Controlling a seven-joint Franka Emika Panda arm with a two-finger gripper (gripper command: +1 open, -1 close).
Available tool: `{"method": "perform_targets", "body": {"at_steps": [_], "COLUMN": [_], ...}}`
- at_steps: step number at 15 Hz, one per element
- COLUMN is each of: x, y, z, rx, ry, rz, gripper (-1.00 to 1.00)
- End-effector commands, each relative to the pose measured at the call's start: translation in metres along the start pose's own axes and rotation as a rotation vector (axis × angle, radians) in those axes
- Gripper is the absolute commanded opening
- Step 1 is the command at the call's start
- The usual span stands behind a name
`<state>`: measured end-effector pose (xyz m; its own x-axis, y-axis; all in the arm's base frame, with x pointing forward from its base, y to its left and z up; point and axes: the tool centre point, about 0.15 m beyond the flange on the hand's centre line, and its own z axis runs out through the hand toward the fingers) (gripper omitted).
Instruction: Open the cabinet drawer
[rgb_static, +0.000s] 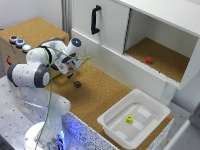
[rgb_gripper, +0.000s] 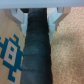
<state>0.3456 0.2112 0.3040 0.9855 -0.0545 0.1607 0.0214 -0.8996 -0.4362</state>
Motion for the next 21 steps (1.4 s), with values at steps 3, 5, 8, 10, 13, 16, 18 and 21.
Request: {"method": "perform_targets", "body": {"at_steps": [3, 5, 8, 10, 13, 16, 18, 21], "x": [0.002, 0.001, 0.0, -0.002, 0.001, 0.002, 0.0, -0.001], "y": [0.053, 0.058, 0.063, 0.062, 0.045, 0.029, 0.023, 0.013], "z": [-0.018, -0.023, -0.029, -0.029, -0.05, -0.073, -0.089, -0.114], "rx": [-0.036, -0.046, -0.052, -0.062, -0.159, -0.279, -0.342, -0.398], "ry": [0.041, 0.05, 0.058, 0.045, 0.067, 0.065, 0.075, 0.106], "rz": [-0.005, 0.005, 0.016, 0.012, -0.069, -0.174, -0.21, -0.24], "gripper": [-1.0, -1.0, -1.0, -1.0, 1.0, 1.0, 1.0, 1.0]}}
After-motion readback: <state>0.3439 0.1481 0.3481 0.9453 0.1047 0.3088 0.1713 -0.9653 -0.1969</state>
